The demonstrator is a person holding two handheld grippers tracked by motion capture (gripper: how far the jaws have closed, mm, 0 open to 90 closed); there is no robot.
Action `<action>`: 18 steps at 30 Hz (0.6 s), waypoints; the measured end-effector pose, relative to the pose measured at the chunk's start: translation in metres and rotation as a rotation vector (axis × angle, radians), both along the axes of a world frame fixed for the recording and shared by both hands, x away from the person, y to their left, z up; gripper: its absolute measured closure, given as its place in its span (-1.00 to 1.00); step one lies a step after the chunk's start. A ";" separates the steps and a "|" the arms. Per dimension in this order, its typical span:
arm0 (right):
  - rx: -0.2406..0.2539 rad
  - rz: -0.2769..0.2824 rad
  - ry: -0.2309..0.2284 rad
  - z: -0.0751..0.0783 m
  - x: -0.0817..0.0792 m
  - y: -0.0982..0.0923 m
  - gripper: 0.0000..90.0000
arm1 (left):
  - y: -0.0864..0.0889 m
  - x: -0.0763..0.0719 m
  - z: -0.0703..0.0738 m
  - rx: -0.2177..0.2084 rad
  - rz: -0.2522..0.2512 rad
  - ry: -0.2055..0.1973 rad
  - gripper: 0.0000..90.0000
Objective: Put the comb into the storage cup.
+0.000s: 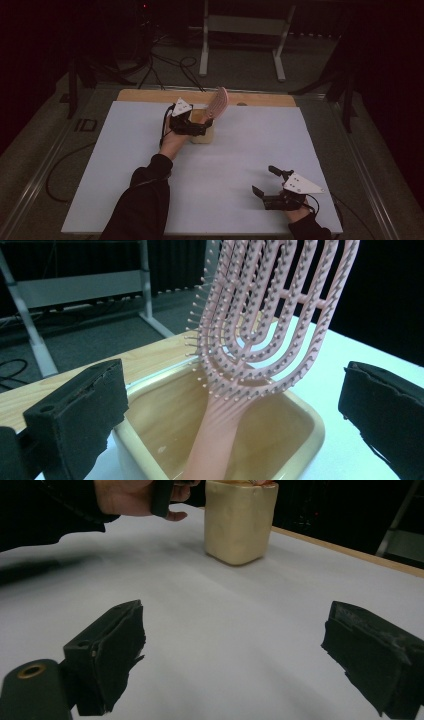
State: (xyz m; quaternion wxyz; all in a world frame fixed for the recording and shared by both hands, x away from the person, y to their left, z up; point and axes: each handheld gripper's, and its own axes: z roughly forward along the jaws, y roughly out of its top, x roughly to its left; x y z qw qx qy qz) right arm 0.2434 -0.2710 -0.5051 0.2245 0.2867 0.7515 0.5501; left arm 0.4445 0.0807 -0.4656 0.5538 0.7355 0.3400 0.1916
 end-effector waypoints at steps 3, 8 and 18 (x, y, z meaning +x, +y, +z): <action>-0.002 0.000 0.001 0.000 0.000 0.000 -0.79 | 0.001 -0.001 0.003 0.007 -0.002 -0.006 -1.00; -0.001 -0.003 0.001 0.000 0.000 0.000 -0.79 | 0.003 -0.003 0.007 0.017 -0.012 -0.016 -1.00; -0.003 -0.003 0.000 0.000 0.001 0.000 -0.79 | 0.008 -0.008 0.018 0.046 -0.051 -0.012 -1.00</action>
